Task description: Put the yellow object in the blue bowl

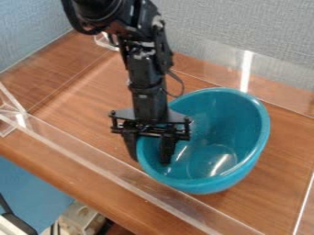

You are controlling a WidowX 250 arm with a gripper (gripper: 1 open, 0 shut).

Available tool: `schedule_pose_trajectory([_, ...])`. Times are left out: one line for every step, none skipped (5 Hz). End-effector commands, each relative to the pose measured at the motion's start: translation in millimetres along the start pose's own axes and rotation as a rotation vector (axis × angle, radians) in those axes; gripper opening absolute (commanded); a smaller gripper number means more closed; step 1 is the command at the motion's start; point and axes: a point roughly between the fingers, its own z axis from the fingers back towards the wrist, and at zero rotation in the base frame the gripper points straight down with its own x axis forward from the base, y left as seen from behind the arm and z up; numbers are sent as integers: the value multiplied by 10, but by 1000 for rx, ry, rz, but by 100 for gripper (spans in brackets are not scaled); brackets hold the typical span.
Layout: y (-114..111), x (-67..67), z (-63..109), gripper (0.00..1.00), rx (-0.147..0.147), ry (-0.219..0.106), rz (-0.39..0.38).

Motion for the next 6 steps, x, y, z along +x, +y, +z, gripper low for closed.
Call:
schedule_pose_trajectory([-41,28,146,0,-15,-32,6])
schedule_pose_trajectory([-97,29,214,0,-24,-31,10])
schedule_pose_trajectory([-131,58,262,100,-10,-31,-61])
schedule_pose_trajectory([-186,72,364,100,-7,-40,-137])
schedule_pose_trajectory([-211,107,553,100,-22,-72,-139])
schedule_pose_trajectory([-239,153,783,100,-40,-123,-142])
